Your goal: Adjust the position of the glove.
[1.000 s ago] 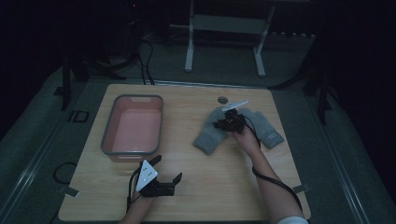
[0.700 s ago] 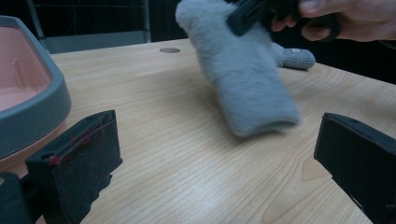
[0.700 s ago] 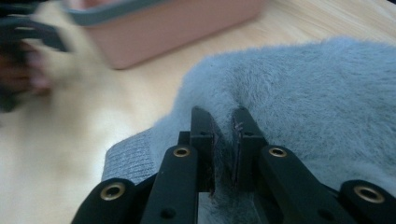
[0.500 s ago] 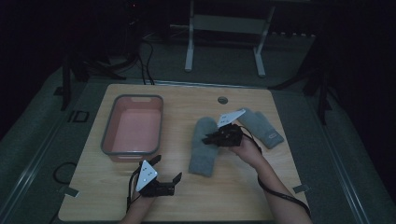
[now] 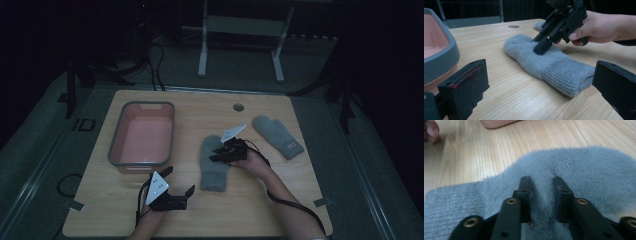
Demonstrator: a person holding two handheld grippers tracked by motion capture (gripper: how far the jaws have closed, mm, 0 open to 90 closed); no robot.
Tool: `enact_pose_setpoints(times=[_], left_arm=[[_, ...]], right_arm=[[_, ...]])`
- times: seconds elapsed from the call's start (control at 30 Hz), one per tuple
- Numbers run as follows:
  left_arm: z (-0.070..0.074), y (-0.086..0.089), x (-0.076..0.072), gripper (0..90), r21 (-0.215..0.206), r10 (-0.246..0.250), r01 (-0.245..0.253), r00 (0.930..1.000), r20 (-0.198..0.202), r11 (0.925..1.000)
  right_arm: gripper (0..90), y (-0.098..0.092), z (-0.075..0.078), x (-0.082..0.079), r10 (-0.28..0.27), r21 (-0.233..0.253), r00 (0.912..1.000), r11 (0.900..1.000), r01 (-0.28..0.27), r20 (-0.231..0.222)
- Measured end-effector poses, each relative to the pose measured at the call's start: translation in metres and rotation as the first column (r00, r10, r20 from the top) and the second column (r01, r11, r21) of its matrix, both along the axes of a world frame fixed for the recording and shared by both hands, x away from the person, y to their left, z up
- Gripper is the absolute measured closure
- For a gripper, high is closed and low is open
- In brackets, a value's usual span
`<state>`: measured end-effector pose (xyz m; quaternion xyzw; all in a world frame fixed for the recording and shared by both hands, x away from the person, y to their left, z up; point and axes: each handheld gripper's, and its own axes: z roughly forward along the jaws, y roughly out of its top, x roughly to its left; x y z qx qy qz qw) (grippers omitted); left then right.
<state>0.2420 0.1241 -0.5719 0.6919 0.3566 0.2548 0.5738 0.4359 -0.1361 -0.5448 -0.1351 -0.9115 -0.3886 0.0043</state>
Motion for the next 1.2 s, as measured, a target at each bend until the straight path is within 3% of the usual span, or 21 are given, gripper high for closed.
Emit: enact_pose_setpoints(times=[0.13, 0.23, 0.33, 0.47, 0.53, 0.63, 0.7, 0.73, 0.77, 0.8, 0.83, 0.87, 0.93, 0.97, 1.0, 1.03, 1.07, 1.1, 1.13, 1.17, 1.2], left_arm=[[0.0, 0.0, 0.0, 0.8, 0.0, 0.0, 0.0, 1.0, 0.0, 1.0], [0.0, 0.0, 0.0, 0.8, -0.003, 0.002, -0.002, 1.0, -0.001, 1.0], [0.0, 0.0, 0.0, 0.8, -0.001, 0.002, -0.002, 1.0, 0.0, 1.0], [0.0, 0.0, 0.0, 0.8, 0.0, 0.003, -0.003, 1.0, -0.002, 1.0], [0.0, 0.0, 0.0, 0.8, -0.002, 0.004, -0.004, 1.0, -0.002, 1.0], [0.0, 0.0, 0.0, 0.8, -0.004, 0.005, -0.005, 1.0, -0.003, 1.0], [0.0, 0.0, 0.0, 0.8, -0.007, 0.005, -0.005, 1.0, -0.003, 1.0], [0.0, 0.0, 0.0, 0.8, -0.008, 0.005, -0.005, 1.0, -0.003, 1.0], [0.0, 0.0, 0.0, 0.8, -0.008, 0.005, -0.005, 1.0, -0.003, 1.0], [0.0, 0.0, 0.0, 0.8, -0.008, 0.005, -0.005, 1.0, -0.003, 1.0], [0.0, 0.0, 0.0, 0.8, -0.008, 0.005, -0.005, 1.0, -0.003, 1.0], [0.0, 0.0, 0.0, 0.8, -0.008, 0.005, -0.005, 1.0, -0.003, 1.0], [0.0, 0.0, 0.0, 0.8, -0.008, 0.004, -0.004, 1.0, -0.003, 1.0], [0.0, 0.0, 0.0, 0.8, -0.007, 0.005, -0.005, 1.0, -0.003, 1.0], [0.0, 0.0, 0.0, 0.8, -0.008, 0.005, -0.005, 1.0, -0.004, 1.0], [0.0, 0.0, 0.0, 0.8, -0.008, 0.005, -0.005, 1.0, -0.004, 1.0], [0.0, 0.0, 0.0, 0.8, -0.008, 0.004, -0.004, 1.0, -0.004, 1.0], [0.0, 0.0, 0.0, 0.8, -0.008, 0.003, -0.003, 1.0, -0.004, 1.0], [0.0, 0.0, 0.0, 0.8, -0.008, 0.003, -0.003, 1.0, -0.004, 1.0], [0.0, 0.0, 0.0, 0.8, -0.004, 0.003, -0.003, 1.0, -0.005, 1.0], [0.0, 0.0, 0.0, 0.8, -0.004, 0.002, -0.002, 1.0, -0.005, 1.0]], right_arm=[[50.8, -0.001, 0.006, -0.003, -0.018, -0.007, 0.9992, 1.0, 0.018, 0.035], [45.8, -0.008, 0.015, -0.007, -0.036, -0.009, 0.9961, 0.999, 0.037, 0.08], [40.9, -0.021, 0.026, -0.009, -0.089, -0.001, 0.9915, 0.996, 0.09, 0.094], [39.6, -0.044, 0.035, -0.005, -0.157, 0.007, 0.9852, 0.988, 0.157, 0.069], [38.6, -0.057, 0.038, -0.005, -0.193, 0.015, 0.9778, 0.981, 0.192, 0.082], [30.6, -0.076, 0.039, -0.006, -0.244, 0.031, 0.9662, 0.97, 0.243, 0.083], [28.8, -0.083, 0.04, -0.006, -0.256, 0.039, 0.9634, 0.966, 0.254, 0.079], [28.3, -0.093, 0.04, -0.006, -0.275, 0.047, 0.9586, 0.961, 0.272, 0.073], [27.8, -0.104, 0.041, -0.005, -0.308, 0.052, 0.9479, 0.951, 0.305, 0.081], [27.8, -0.104, 0.041, -0.005, -0.308, 0.052, 0.9479, 0.951, 0.305, 0.081], [28.7, -0.109, 0.041, -0.005, -0.324, 0.051, 0.9416, 0.946, 0.321, 0.092], [28.8, -0.124, 0.042, -0.002, -0.37, 0.042, 0.9228, 0.929, 0.367, 0.108], [29.9, -0.129, 0.043, 0.0, -0.382, 0.04, 0.9178, 0.924, 0.38, 0.109], [37.9, -0.143, 0.045, 0.003, -0.408, 0.033, 0.9029, 0.913, 0.407, 0.136], [37.8, -0.147, 0.046, 0.004, -0.42, 0.029, 0.8958, 0.907, 0.42, 0.145], [37.8, -0.147, 0.046, 0.004, -0.42, 0.029, 0.8958, 0.907, 0.42, 0.145], [41.6, -0.162, 0.048, 0.01, -0.459, 0.022, 0.8716, 0.886, 0.462, 0.172], [41.8, -0.168, 0.049, 0.013, -0.478, 0.023, 0.8615, 0.876, 0.481, 0.172], [41.8, -0.168, 0.049, 0.013, -0.478, 0.023, 0.8615, 0.876, 0.481, 0.172], [43.1, -0.178, 0.048, 0.018, -0.507, 0.018, 0.8428, 0.858, 0.513, 0.181], [43.1, -0.182, 0.048, 0.021, -0.514, 0.011, 0.8377, 0.853, 0.522, 0.184]])
